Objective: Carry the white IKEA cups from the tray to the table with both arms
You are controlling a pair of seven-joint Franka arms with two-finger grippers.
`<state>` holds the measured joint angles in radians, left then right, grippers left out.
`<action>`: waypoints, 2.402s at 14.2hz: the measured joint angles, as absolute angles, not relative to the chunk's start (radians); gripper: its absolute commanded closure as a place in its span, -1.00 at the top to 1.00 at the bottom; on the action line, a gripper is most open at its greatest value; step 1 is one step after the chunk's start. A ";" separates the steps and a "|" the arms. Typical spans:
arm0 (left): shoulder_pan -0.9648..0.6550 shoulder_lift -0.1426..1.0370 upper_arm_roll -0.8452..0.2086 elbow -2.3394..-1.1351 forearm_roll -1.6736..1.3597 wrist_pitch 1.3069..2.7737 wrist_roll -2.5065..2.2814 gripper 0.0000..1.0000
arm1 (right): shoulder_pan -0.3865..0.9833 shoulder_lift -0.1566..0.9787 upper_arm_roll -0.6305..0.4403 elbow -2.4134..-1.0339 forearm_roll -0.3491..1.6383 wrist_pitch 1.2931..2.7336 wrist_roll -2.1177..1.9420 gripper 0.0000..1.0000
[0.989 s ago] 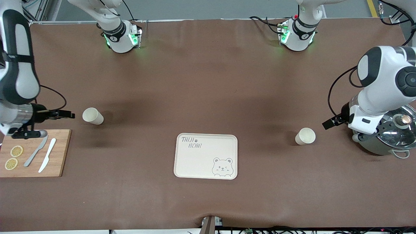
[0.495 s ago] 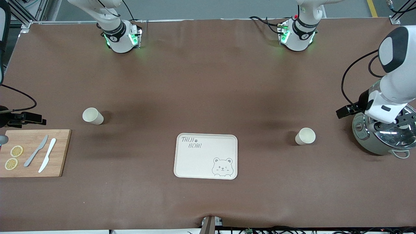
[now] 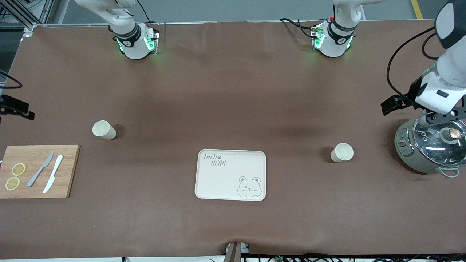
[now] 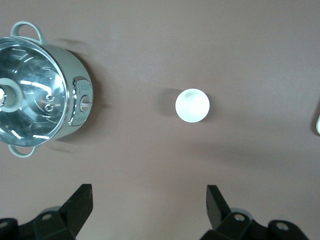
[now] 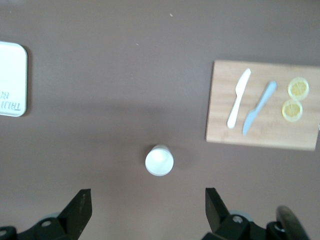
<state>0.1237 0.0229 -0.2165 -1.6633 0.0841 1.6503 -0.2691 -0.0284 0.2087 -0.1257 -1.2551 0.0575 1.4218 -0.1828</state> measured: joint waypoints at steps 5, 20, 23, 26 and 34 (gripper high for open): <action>0.131 0.021 -0.212 -1.562 0.083 1.579 -0.207 1.00 | -0.007 0.089 -0.118 -1.392 0.057 1.451 0.057 1.00; 0.152 0.004 -0.201 -1.483 0.075 1.511 -0.165 1.00 | 0.024 -0.095 -0.106 -1.608 -0.048 1.533 0.108 1.00; 0.073 -0.023 -0.129 -1.498 0.072 1.489 -0.131 1.00 | 0.024 -0.095 -0.107 -1.608 -0.046 1.538 0.109 1.00; -0.019 -0.060 -0.040 -1.537 0.072 1.487 -0.129 1.00 | 0.020 -0.094 -0.110 -1.608 -0.046 1.539 0.109 1.00; -0.032 -0.081 -0.003 -1.554 0.048 1.508 -0.124 1.00 | 0.021 -0.094 -0.111 -1.608 -0.045 1.540 0.104 1.00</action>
<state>-0.0325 -0.0807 -0.0026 -1.5541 0.0481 1.5078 -0.1241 0.0206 -0.0941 -0.1106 -1.6084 -0.0447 1.5402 0.1042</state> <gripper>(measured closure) 0.000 0.000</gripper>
